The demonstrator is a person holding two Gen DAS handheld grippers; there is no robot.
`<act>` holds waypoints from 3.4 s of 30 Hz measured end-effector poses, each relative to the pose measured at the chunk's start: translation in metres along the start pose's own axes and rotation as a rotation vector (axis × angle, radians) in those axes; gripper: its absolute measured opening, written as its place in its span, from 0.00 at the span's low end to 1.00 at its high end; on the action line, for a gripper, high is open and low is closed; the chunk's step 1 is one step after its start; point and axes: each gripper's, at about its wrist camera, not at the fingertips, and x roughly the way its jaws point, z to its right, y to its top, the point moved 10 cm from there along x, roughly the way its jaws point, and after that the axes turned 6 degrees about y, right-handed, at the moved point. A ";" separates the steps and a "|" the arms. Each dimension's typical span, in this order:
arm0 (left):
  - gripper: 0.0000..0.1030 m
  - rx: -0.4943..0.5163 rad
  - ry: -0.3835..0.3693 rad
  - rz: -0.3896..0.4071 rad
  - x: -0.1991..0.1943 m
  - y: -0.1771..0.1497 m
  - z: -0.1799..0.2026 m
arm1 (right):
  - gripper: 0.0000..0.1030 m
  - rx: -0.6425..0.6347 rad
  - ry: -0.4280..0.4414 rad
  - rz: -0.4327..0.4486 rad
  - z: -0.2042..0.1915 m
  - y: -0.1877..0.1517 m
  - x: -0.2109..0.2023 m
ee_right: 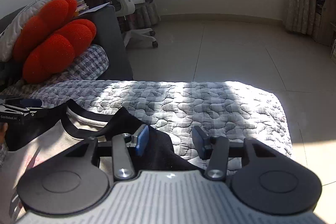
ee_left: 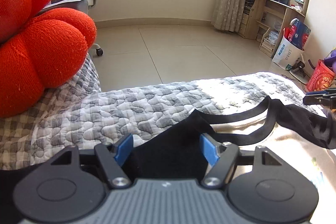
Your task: Fold clothes
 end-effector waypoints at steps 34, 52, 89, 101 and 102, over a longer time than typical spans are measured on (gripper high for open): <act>0.05 -0.075 0.290 0.071 0.003 0.024 -0.031 | 0.05 -0.262 -0.349 0.043 -0.014 0.018 0.060; 0.36 -0.095 0.339 -0.107 -0.050 -0.052 -0.072 | 0.22 0.173 -0.293 -0.125 0.057 -0.055 -0.051; 0.42 -0.484 0.306 -0.082 -0.132 -0.090 -0.078 | 0.43 0.920 -0.228 0.135 0.148 -0.081 -0.109; 0.43 -0.461 0.274 -0.096 -0.131 -0.093 -0.064 | 0.30 0.845 -0.336 0.159 0.157 -0.071 -0.099; 0.43 -0.456 0.270 -0.101 -0.129 -0.094 -0.061 | 0.29 0.817 -0.358 0.159 0.159 -0.070 -0.098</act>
